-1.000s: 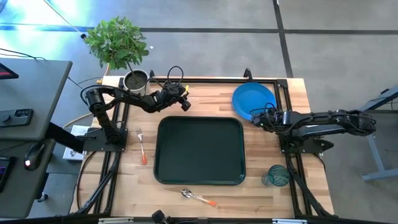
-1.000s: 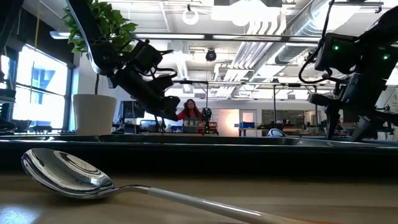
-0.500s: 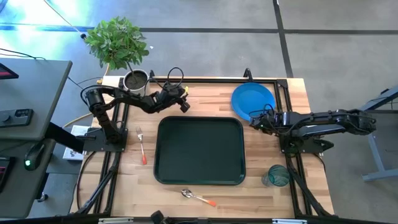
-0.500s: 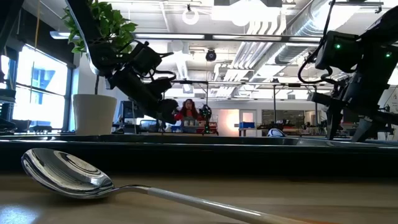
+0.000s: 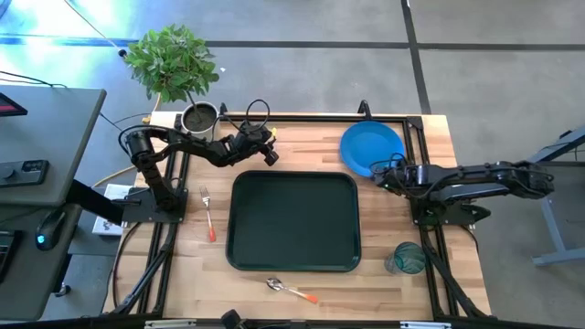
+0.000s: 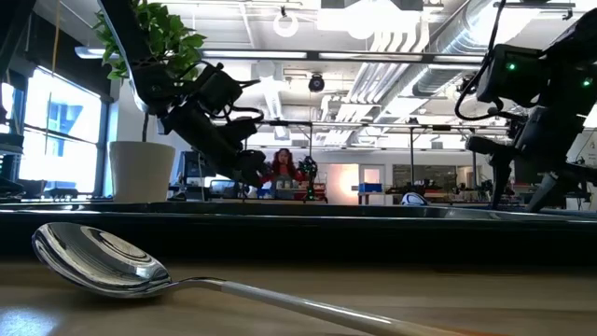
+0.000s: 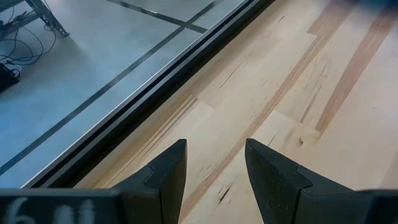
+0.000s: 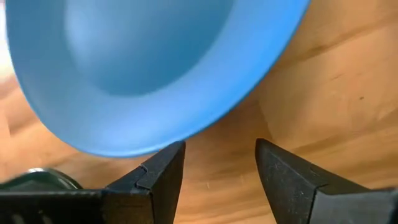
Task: Pick and place plate/cup/fork/spoon on tray
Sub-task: Put the blue plate on the black tray
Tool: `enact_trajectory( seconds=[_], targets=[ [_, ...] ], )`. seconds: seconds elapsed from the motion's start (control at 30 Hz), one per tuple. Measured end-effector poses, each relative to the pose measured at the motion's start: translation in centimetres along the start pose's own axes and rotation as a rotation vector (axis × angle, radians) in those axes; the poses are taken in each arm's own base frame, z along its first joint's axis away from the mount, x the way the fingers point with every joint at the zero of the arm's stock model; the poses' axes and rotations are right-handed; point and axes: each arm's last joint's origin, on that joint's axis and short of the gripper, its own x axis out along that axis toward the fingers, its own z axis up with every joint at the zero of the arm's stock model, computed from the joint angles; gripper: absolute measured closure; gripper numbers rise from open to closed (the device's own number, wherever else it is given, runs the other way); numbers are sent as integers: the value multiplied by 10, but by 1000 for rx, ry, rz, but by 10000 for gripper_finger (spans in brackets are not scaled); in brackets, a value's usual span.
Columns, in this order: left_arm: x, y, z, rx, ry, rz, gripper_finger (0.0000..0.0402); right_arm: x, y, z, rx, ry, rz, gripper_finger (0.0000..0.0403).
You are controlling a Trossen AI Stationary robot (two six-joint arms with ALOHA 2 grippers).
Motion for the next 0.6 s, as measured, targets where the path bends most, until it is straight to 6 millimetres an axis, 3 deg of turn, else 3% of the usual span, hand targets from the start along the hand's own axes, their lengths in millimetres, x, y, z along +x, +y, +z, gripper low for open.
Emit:
enact_trajectory(
  seconds=[0.17,0.37,0.6],
  targets=[
    [0,0,0,0,-5,0,248,0,-2,5,85,-113,1,210],
    [0,0,1,-4,-9,-2,248,-1,4,3,66,-58,48,210],
    [0,0,1,-3,-7,-5,248,0,-7,6,132,-155,-41,210]
  ],
)
